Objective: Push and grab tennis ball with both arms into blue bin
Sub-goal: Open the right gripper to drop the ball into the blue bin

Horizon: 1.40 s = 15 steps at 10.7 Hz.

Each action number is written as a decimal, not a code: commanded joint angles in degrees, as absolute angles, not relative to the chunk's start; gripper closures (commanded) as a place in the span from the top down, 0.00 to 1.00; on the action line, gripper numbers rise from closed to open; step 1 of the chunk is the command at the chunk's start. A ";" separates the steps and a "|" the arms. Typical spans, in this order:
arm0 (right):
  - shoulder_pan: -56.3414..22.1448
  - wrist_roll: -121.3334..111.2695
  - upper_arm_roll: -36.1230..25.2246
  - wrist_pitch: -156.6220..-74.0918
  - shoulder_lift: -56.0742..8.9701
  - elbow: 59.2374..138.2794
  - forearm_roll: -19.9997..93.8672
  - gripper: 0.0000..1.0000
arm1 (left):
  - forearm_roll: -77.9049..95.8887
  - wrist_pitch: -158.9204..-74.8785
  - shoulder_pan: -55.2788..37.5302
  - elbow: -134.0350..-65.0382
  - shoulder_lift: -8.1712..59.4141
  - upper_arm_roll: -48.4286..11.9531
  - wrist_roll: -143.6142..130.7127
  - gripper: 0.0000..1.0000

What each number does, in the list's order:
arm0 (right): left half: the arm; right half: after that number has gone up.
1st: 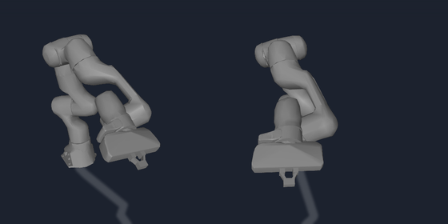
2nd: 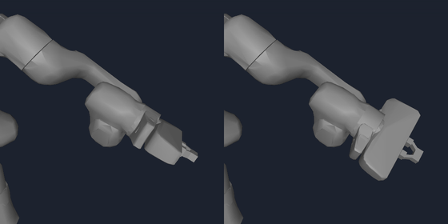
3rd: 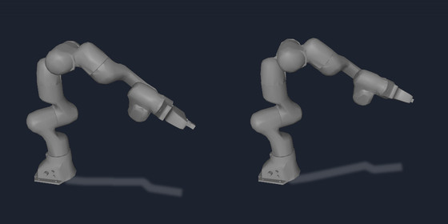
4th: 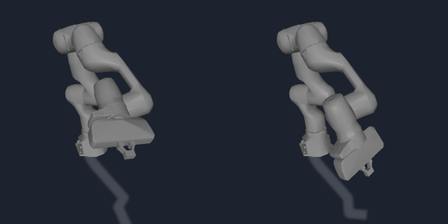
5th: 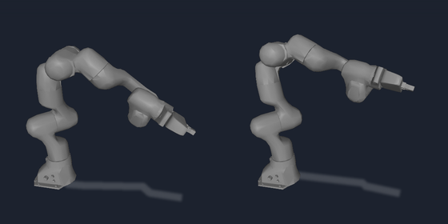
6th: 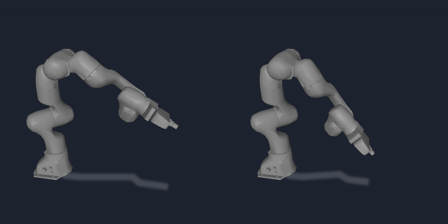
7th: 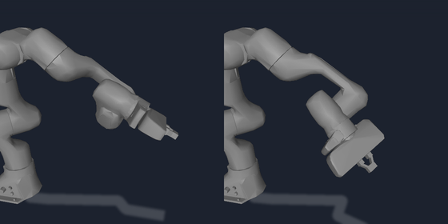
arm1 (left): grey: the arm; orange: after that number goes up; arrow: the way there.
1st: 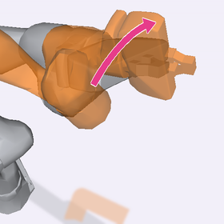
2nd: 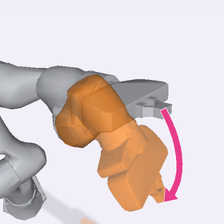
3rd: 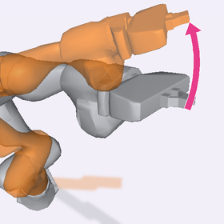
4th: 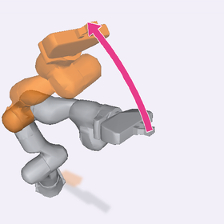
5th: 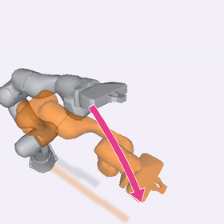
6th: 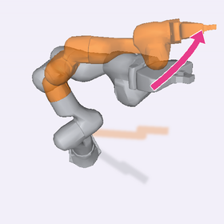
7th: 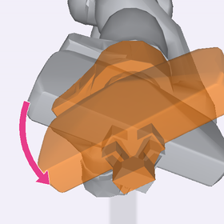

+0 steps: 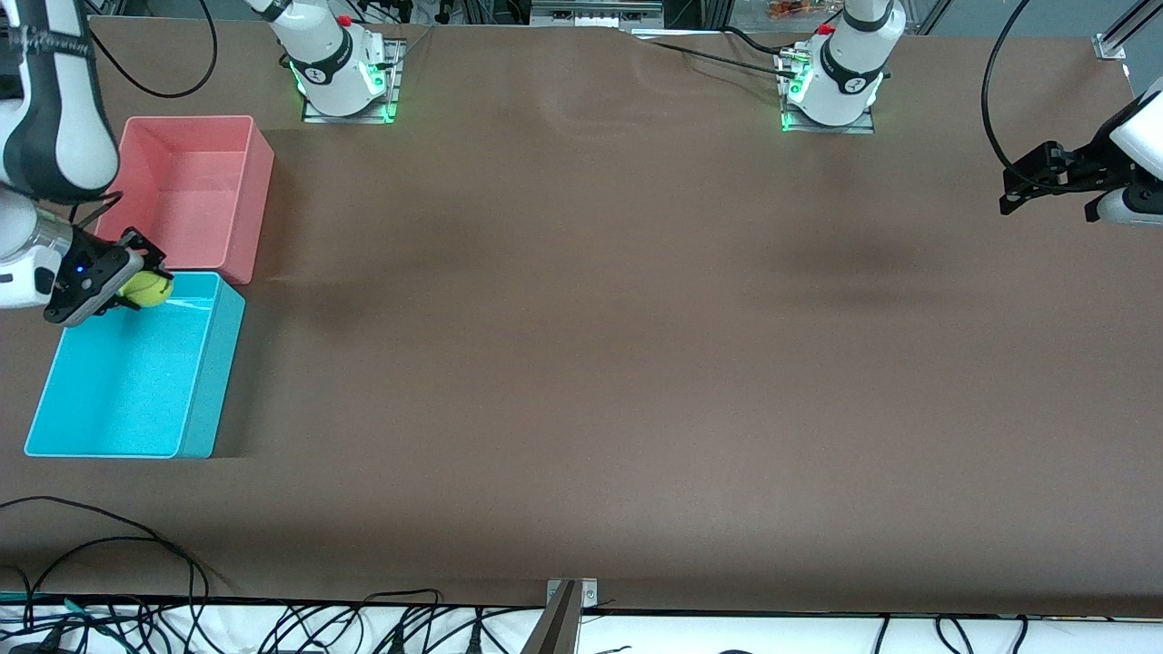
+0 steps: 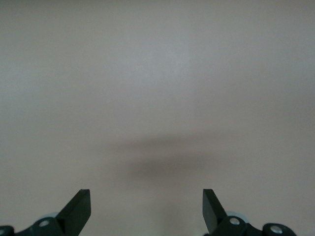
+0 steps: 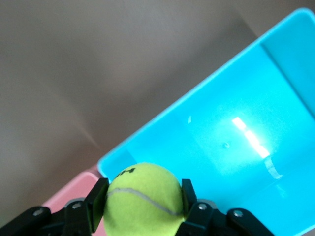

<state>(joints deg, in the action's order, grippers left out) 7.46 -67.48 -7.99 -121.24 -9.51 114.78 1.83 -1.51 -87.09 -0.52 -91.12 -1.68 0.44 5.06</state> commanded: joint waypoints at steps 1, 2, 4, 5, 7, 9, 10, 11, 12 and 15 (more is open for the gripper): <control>11.85 -76.35 -8.00 -120.76 -19.48 107.60 3.59 0.30 | -2.46 -86.13 -0.79 -89.82 -1.14 0.35 4.75 1.00; 12.04 -78.03 -8.00 -120.76 -23.08 104.88 4.04 0.30 | -2.55 -86.13 -0.79 -89.82 -1.06 0.35 4.75 1.00; 12.22 -79.36 -7.91 -121.02 -28.80 101.35 4.13 0.30 | -2.46 -86.13 -0.79 -89.82 -1.06 0.44 4.83 1.00; 12.30 -79.63 -7.82 -122.59 -30.39 100.64 4.04 0.31 | -2.46 -86.13 -0.79 -89.82 -1.14 0.44 4.83 1.00; 13.88 -81.82 -7.74 -126.72 -34.35 99.67 4.83 0.32 | -2.37 -86.13 -0.62 -89.82 -1.06 0.53 4.92 1.00; 14.41 -82.70 -7.38 -126.65 -35.33 99.40 5.71 0.32 | -2.37 -86.13 -0.53 -89.82 -1.05 0.53 4.83 1.00; 14.33 -82.71 -7.38 -126.65 -35.33 99.40 6.06 0.35 | -2.37 -86.13 -0.61 -89.74 -1.05 0.53 4.83 1.00; 14.24 -82.53 -7.38 -126.65 -34.98 99.40 6.15 0.60 | -2.46 -86.22 -0.70 -89.74 -1.05 0.53 4.75 1.00; 14.15 -82.09 -7.38 -126.39 -34.20 99.49 7.11 0.92 | -2.46 -86.39 -0.62 -89.74 -1.05 0.53 4.83 1.00; 13.98 -81.83 -6.60 -124.90 -28.77 100.72 7.91 1.00 | -2.20 -86.57 -0.88 -89.65 -0.62 0.53 4.83 1.00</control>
